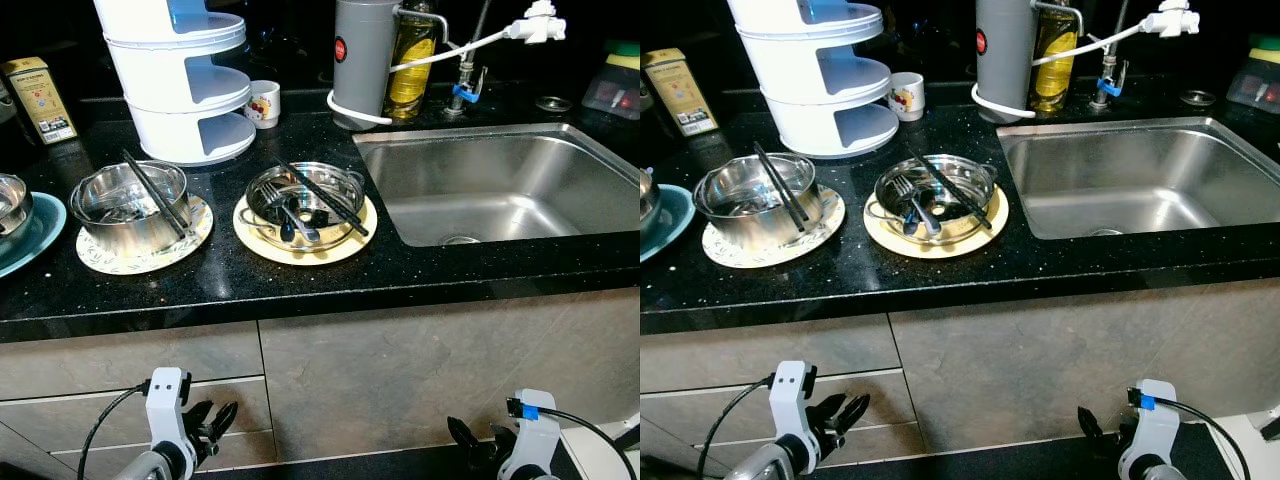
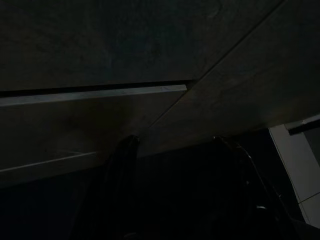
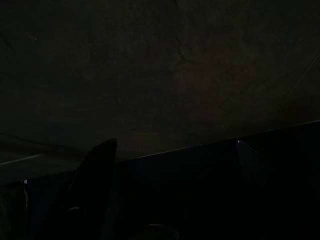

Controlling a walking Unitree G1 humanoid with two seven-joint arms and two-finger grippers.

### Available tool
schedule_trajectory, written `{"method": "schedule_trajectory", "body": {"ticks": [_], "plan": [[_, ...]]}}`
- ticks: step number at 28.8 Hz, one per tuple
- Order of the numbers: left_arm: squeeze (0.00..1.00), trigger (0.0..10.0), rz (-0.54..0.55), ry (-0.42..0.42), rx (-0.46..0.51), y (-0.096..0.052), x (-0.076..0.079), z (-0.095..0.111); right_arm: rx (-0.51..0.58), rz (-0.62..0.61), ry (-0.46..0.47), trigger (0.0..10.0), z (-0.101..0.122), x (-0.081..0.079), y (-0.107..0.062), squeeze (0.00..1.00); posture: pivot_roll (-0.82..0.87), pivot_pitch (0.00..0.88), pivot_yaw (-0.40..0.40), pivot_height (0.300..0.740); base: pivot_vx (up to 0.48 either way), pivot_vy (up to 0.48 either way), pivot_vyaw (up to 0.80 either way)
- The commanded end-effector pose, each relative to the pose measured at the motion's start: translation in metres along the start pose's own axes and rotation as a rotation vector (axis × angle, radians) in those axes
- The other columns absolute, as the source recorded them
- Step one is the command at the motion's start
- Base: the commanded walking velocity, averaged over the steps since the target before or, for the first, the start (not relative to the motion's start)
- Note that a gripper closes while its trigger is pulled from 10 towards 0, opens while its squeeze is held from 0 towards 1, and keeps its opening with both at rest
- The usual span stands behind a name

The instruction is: Kitchen organization

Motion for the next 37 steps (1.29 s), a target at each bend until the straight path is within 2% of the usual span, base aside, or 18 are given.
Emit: {"method": "schedule_trajectory", "body": {"ticks": [1,22,27,31,33,34,36,37], "plan": [[0.00,10.0,0.007,0.000,-0.001,-0.001,-0.003,0.001,0.007,-0.005,0.015,10.0,0.001,0.001,0.001,0.00,-0.03,0.000,-0.020,0.740,0.000,0.000,0.00],[0.00,10.0,0.003,0.001,-0.001,-0.001,-0.003,0.002,0.008,0.007,0.018,10.0,0.003,-0.002,0.001,0.00,-0.04,0.008,-0.024,0.740,0.000,0.000,0.00],[0.00,10.0,-0.063,0.038,-0.002,-0.002,0.003,0.002,-0.021,0.087,0.015,10.0,-0.001,-0.010,0.002,0.00,-0.03,0.006,-0.025,0.740,0.000,0.000,0.00],[0.00,10.0,-0.072,0.045,-0.001,-0.003,0.004,0.001,-0.031,0.136,0.023,10.0,-0.003,-0.015,0.001,0.00,-0.02,0.000,-0.034,0.740,0.000,0.000,0.00],[0.00,10.0,-0.107,0.065,-0.001,-0.004,0.008,0.000,-0.032,0.273,0.102,10.0,0.001,-0.029,-0.002,0.00,-0.01,0.000,-0.040,0.740,0.000,0.000,0.00],[0.00,10.0,-0.107,0.065,-0.001,-0.004,0.008,0.000,-0.032,0.273,0.102,10.0,0.001,-0.029,-0.002,0.00,-0.01,0.000,-0.040,0.740,0.000,0.000,0.00],[0.00,10.0,-0.140,0.085,0.006,-0.006,0.011,-0.001,-0.021,0.474,0.184,10.0,0.018,-0.051,-0.010,0.00,0.00,0.000,-0.044,0.740,0.000,0.000,0.00],[0.00,10.0,-0.140,0.085,0.006,-0.006,0.011,-0.001,-0.021,0.474,0.184,10.0,0.018,-0.051,-0.010,0.00,0.00,0.000,-0.044,0.740,0.000,0.000,0.00]]}}
Point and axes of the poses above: a point about 5 cm out from each wrist's last joint towards the gripper, its own y axis pointing out of the wrist towards the gripper, its own z axis along the axis of the wrist's last joint, x = y × z, the point moved 2 cm from there along y, pointing out of the wrist towards the gripper, and after that the axes turned 6 degrees about y, right-handed, at the moved point
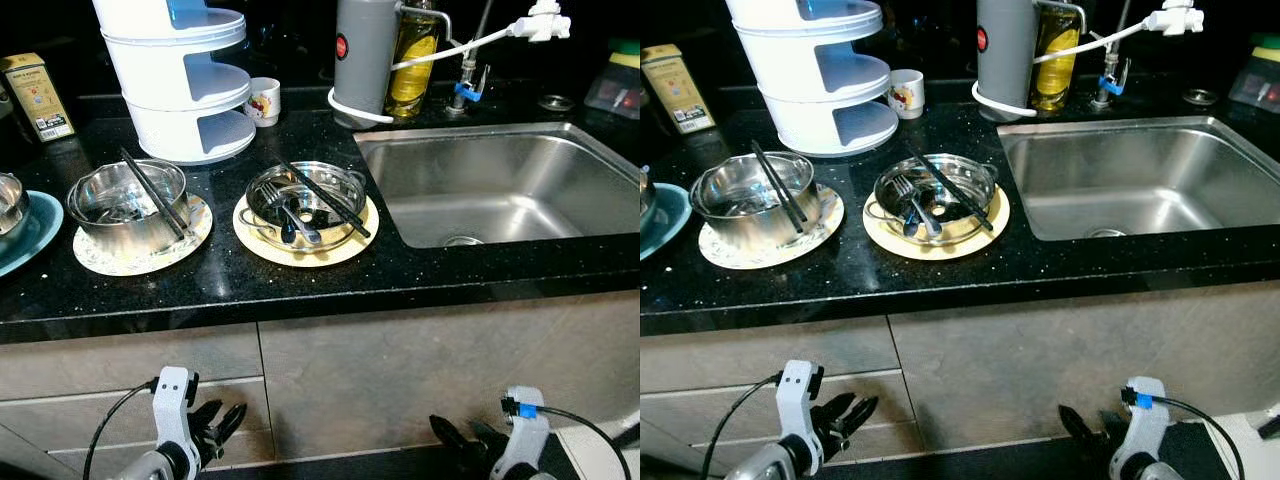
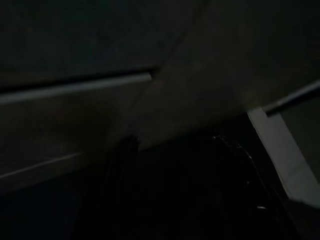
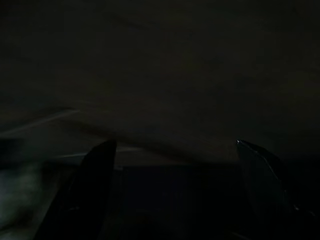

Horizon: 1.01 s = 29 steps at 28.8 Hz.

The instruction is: Kitchen organization

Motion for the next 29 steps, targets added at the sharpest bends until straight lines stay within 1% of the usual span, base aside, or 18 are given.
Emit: {"method": "schedule_trajectory", "body": {"ticks": [1,2,3,4,5,6,8,9,11,14,16,19,20,21,22,23,26,29], "plan": [[0.00,10.0,-0.026,0.038,0.010,-0.002,0.000,0.004,0.008,0.136,0.043,10.0,0.012,-0.018,0.001,0.00,0.00,0.000,-0.042,0.740,0.000,0.000,0.00],[0.00,10.0,-0.026,0.038,0.010,-0.002,0.000,0.004,0.008,0.136,0.043,10.0,0.012,-0.018,0.001,0.00,0.00,0.000,-0.042,0.740,0.000,0.000,0.00],[0.00,10.0,-0.040,0.044,0.014,-0.002,0.001,0.004,0.012,0.266,0.053,10.0,0.025,-0.036,-0.003,0.00,-0.01,0.000,-0.037,0.740,0.000,0.000,0.00],[0.00,10.0,-0.040,0.044,0.014,-0.002,0.001,0.004,0.012,0.266,0.053,10.0,0.025,-0.036,-0.003,0.00,-0.01,0.000,-0.037,0.740,0.000,0.000,0.00],[0.00,10.0,-0.054,0.052,0.014,-0.003,0.002,0.004,0.003,0.406,0.036,10.0,0.039,-0.057,-0.009,0.00,-0.01,0.000,-0.034,0.740,0.000,0.000,0.00],[0.00,10.0,-0.054,0.052,0.014,-0.003,0.002,0.004,0.003,0.406,0.036,10.0,0.039,-0.057,-0.009,0.00,-0.01,0.000,-0.034,0.740,0.000,0.000,0.00],[0.00,10.0,-0.084,0.050,0.028,-0.005,0.004,0.005,-0.065,0.684,-0.013,10.0,0.056,-0.104,-0.022,0.00,-0.02,0.000,-0.023,0.740,0.000,0.000,0.00],[0.00,10.0,-0.084,0.050,0.028,-0.005,0.004,0.005,-0.065,0.684,-0.013,10.0,0.056,-0.104,-0.022,0.00,-0.02,0.000,-0.023,0.740,0.000,0.000,0.00],[0.00,10.0,-0.105,0.047,0.042,-0.006,0.008,0.007,-0.126,0.828,-0.049,10.0,0.061,-0.132,-0.029,0.00,-0.02,0.000,-0.021,0.740,0.000,0.000,0.00],[0.00,10.0,-0.116,0.041,0.059,-0.007,0.010,0.010,-0.131,0.875,-0.069,10.0,0.064,-0.143,-0.030,0.00,-0.01,0.000,-0.017,0.740,0.000,0.000,0.00],[0.00,10.0,-0.120,0.039,0.145,-0.011,0.011,0.031,-0.005,0.969,-0.132,10.0,0.090,-0.175,-0.024,0.00,-0.01,0.000,-0.014,0.740,0.000,0.000,0.00],[0.00,10.0,-0.117,0.042,0.187,-0.013,0.011,0.043,0.065,0.985,-0.168,10.0,0.102,-0.186,-0.021,0.00,0.00,0.000,-0.013,0.740,0.000,0.000,0.00],[0.00,10.0,-0.115,0.047,0.235,-0.014,0.012,0.058,0.156,0.960,-0.186,10.0,0.115,-0.194,-0.012,0.00,0.00,0.000,-0.006,0.740,0.000,0.000,0.00],[0.00,10.0,-0.115,0.047,0.235,-0.014,0.012,0.058,0.156,0.960,-0.186,10.0,0.115,-0.194,-0.012,0.00,0.00,0.000,-0.006,0.740,0.000,0.000,0.00],[0.00,10.0,-0.119,0.050,0.278,-0.013,0.015,0.072,0.247,0.908,-0.216,10.0,0.130,-0.201,-0.003,0.00,0.01,0.000,-0.005,0.740,0.000,0.000,0.00],[0.00,10.0,-0.119,0.050,0.278,-0.013,0.015,0.072,0.247,0.908,-0.216,10.0,0.130,-0.201,-0.003,0.00,0.01,0.000,-0.005,0.740,0.000,0.000,0.00],[0.00,10.0,-0.159,0.067,0.374,-0.011,0.031,0.101,0.353,0.907,-0.266,10.0,0.153,-0.230,0.006,0.00,0.02,0.000,0.006,0.740,0.000,0.000,0.00],[0.00,10.0,-0.178,0.094,0.385,-0.009,0.038,0.107,0.408,0.886,-0.324,10.0,0.165,-0.246,0.009,0.00,0.02,0.000,0.005,0.740,0.000,0.000,0.00]]}}
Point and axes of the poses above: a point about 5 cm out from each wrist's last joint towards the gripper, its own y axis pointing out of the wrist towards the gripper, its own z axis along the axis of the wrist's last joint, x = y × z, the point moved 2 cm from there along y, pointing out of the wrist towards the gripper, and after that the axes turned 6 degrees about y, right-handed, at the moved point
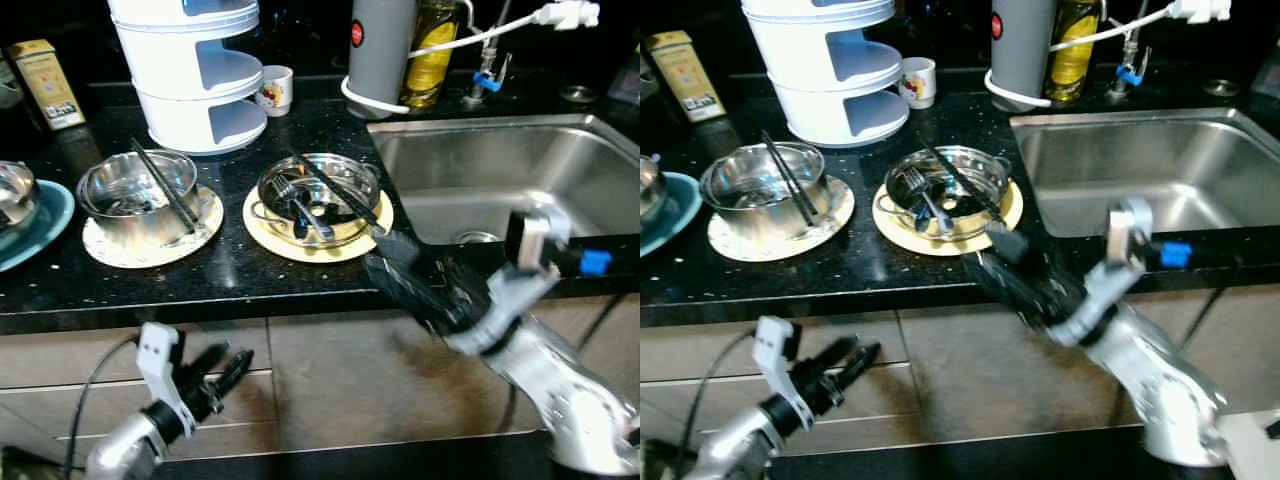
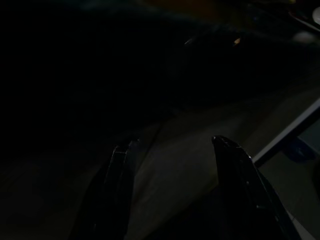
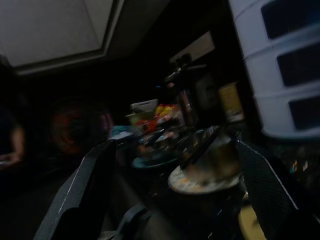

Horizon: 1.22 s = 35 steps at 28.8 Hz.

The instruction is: Kitchen organization

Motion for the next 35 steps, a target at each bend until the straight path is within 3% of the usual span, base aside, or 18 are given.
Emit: {"method": "schedule_trajectory", "body": {"ticks": [1,2,4,6,9,11,15,18,19,21,26,29,35], "plan": [[0.00,10.0,0.001,-0.008,-0.014,0.001,0.002,-0.002,0.012,-0.042,-0.078,10.0,0.009,0.002,0.008,0.00,0.02,0.000,0.005,0.740,0.000,0.000,0.00],[0.00,10.0,0.000,-0.007,-0.026,0.000,0.003,-0.003,0.005,-0.086,-0.146,10.0,0.015,0.006,0.015,0.00,0.02,0.000,0.008,0.740,0.000,0.000,0.00],[0.00,10.0,0.000,-0.007,-0.026,0.000,0.003,-0.003,0.005,-0.086,-0.146,10.0,0.015,0.006,0.015,0.00,0.02,0.000,0.008,0.740,0.000,0.000,0.00],[0.00,10.0,0.004,0.015,-0.080,-0.003,0.004,-0.013,-0.043,-0.172,-0.292,10.0,0.023,0.014,0.026,0.00,0.02,0.000,0.012,0.740,0.000,0.000,0.00],[0.00,10.0,0.007,0.023,-0.101,-0.005,0.004,-0.016,-0.062,-0.197,-0.336,10.0,0.025,0.017,0.029,0.00,0.02,0.000,0.012,0.740,0.000,0.000,0.00],[0.00,10.0,0.051,0.032,-0.156,-0.014,-0.002,-0.027,-0.147,-0.321,-0.425,10.0,0.030,0.031,0.043,0.00,0.02,0.000,0.015,0.740,0.000,0.000,0.00],[0.00,10.0,0.093,0.038,-0.189,-0.020,-0.007,-0.035,-0.190,-0.459,-0.474,10.0,0.036,0.048,0.055,0.00,0.03,0.000,0.013,0.740,0.000,0.000,0.00],[0.00,10.0,0.108,0.045,-0.196,-0.021,-0.009,-0.037,-0.212,-0.493,-0.481,10.0,0.036,0.053,0.060,0.00,0.03,0.000,0.012,0.740,0.000,0.000,0.00],[0.00,10.0,0.122,0.047,-0.197,-0.023,-0.012,-0.037,-0.253,-0.526,-0.482,10.0,0.032,0.058,0.064,0.00,0.03,0.000,0.012,0.740,0.000,0.000,0.00],[0.00,10.0,0.157,0.063,-0.215,-0.026,-0.018,-0.041,-0.433,-0.640,-0.551,10.0,0.015,0.073,0.075,0.00,0.03,0.000,0.010,0.740,0.000,0.000,0.00],[0.00,10.0,0.160,0.070,-0.219,-0.025,-0.019,-0.041,-0.491,-0.635,-0.537,10.0,0.006,0.073,0.084,0.00,0.03,0.000,0.011,0.740,0.000,0.000,0.00],[0.00,10.0,0.170,0.085,-0.223,-0.025,-0.020,-0.041,-0.546,-0.600,-0.447,10.0,0.001,0.068,0.100,0.00,0.04,0.000,0.007,0.740,0.000,0.000,0.00],[0.00,10.0,0.177,0.096,-0.222,-0.024,-0.021,-0.041,-0.612,-0.604,-0.424,10.0,0.001,0.069,0.107,0.00,0.04,0.000,-0.010,0.740,0.000,0.000,0.00]]}}
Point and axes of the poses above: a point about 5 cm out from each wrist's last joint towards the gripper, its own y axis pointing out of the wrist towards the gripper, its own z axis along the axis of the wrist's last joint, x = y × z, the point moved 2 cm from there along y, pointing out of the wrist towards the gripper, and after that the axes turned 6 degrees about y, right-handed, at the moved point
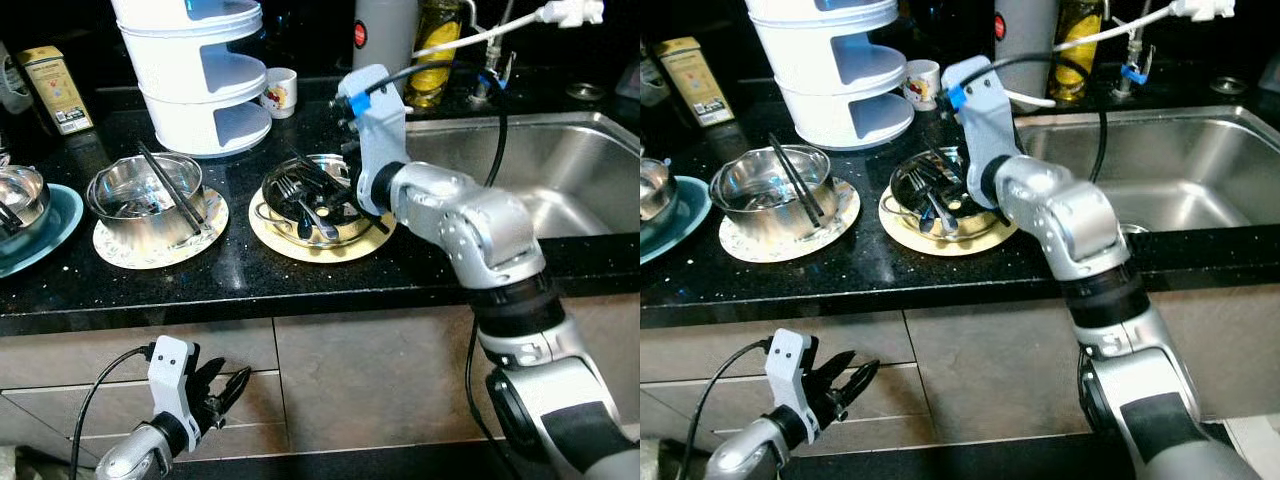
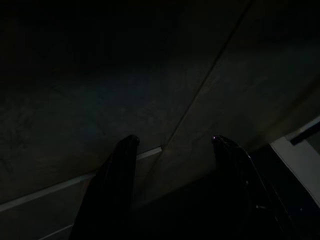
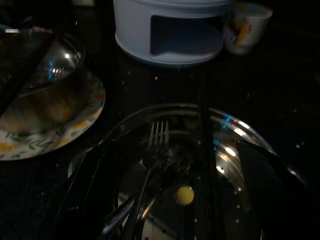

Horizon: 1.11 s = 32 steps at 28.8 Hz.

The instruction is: Kitchen organization

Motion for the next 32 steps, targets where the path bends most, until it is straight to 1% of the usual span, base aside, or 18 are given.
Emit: {"method": "schedule_trajectory", "body": {"ticks": [1,5,6,10,11,16,20,21,22,23,24,25,26,27,29,30,31,32], "plan": [[0.00,10.0,0.017,0.016,-0.010,-0.001,-0.004,-0.001,-0.053,0.014,-0.002,10.0,-0.005,-0.004,0.005,0.00,0.04,0.000,-0.015,0.740,0.000,0.000,0.00],[0.00,10.0,0.024,0.014,0.001,0.000,-0.002,0.000,-0.112,0.019,-0.005,10.0,-0.003,-0.005,0.009,0.00,0.04,0.000,-0.023,0.740,0.000,0.000,0.00],[0.00,10.0,0.024,0.014,0.001,0.000,-0.002,0.000,-0.112,0.019,-0.005,10.0,-0.003,-0.005,0.009,0.00,0.04,0.000,-0.023,0.740,0.000,0.000,0.00],[0.00,10.0,0.025,0.008,0.000,-0.002,0.001,-0.002,-0.197,0.020,-0.013,10.0,-0.011,-0.007,0.012,0.00,0.04,0.000,-0.030,0.740,0.000,0.000,0.00],[0.00,10.0,0.025,0.008,0.000,-0.002,0.001,-0.002,-0.197,0.020,-0.013,10.0,-0.011,-0.007,0.012,0.00,0.04,0.000,-0.030,0.740,0.000,0.000,0.00],[0.00,10.0,0.030,0.005,0.009,-0.003,0.003,0.000,-0.276,0.001,0.040,10.0,-0.021,-0.004,0.014,0.00,0.04,0.000,-0.034,0.740,0.000,0.000,0.00],[0.00,10.0,0.029,0.005,0.008,-0.003,0.005,-0.001,-0.296,-0.017,0.057,10.0,-0.027,0.001,0.016,0.00,0.04,0.000,-0.034,0.740,0.000,0.000,0.00],[0.00,10.0,0.027,0.005,0.007,-0.003,0.005,-0.001,-0.289,-0.025,0.067,8.6,-0.027,0.002,0.016,0.00,0.03,0.000,-0.032,0.740,0.000,0.000,0.00],[0.00,10.0,0.024,0.005,0.006,-0.003,0.006,-0.001,-0.276,-0.033,0.097,7.5,-0.028,0.005,0.017,0.00,0.03,0.000,-0.027,0.740,0.000,0.000,0.00],[0.00,10.0,0.024,0.005,0.006,-0.003,0.006,-0.001,-0.276,-0.033,0.097,7.5,-0.028,0.005,0.017,0.00,0.03,0.000,-0.027,0.740,0.000,0.000,0.00],[0.00,10.0,0.021,0.005,0.006,-0.003,0.007,-0.001,-0.274,-0.035,0.110,7.0,-0.029,0.005,0.017,0.00,0.03,0.000,-0.026,0.740,0.000,0.000,0.00],[0.00,10.0,0.021,0.005,0.006,-0.003,0.007,-0.001,-0.274,-0.035,0.110,7.0,-0.029,0.005,0.017,0.00,0.03,0.000,-0.026,0.740,0.000,0.000,0.00],[0.00,10.0,0.019,0.006,0.006,-0.002,0.007,-0.001,-0.278,-0.039,0.117,6.7,-0.031,0.006,0.017,0.00,0.03,0.000,-0.023,0.740,0.000,0.000,0.00],[0.00,10.0,0.019,0.007,0.007,-0.002,0.006,-0.001,-0.286,-0.044,0.117,5.2,-0.033,0.007,0.017,0.00,0.02,0.000,-0.020,0.740,0.000,0.000,0.00],[0.00,10.0,0.019,0.007,0.007,-0.002,0.006,-0.001,-0.286,-0.044,0.117,5.2,-0.033,0.007,0.017,0.00,0.02,0.000,-0.020,0.740,0.000,0.000,0.00],[0.00,10.0,0.022,0.007,0.012,-0.001,0.004,0.001,-0.294,-0.049,0.118,5.0,-0.035,0.008,0.017,0.00,0.02,0.000,-0.022,0.740,0.000,0.000,0.00],[0.00,10.0,0.023,0.009,0.016,0.000,0.003,0.002,-0.306,-0.063,0.116,4.1,-0.037,0.011,0.017,0.00,0.02,0.000,-0.022,0.740,0.000,0.000,0.00],[0.00,10.0,0.024,0.010,0.019,0.001,0.002,0.004,-0.318,-0.075,0.113,2.4,-0.038,0.013,0.016,0.00,0.01,0.000,-0.023,0.740,0.000,0.000,0.00]]}}
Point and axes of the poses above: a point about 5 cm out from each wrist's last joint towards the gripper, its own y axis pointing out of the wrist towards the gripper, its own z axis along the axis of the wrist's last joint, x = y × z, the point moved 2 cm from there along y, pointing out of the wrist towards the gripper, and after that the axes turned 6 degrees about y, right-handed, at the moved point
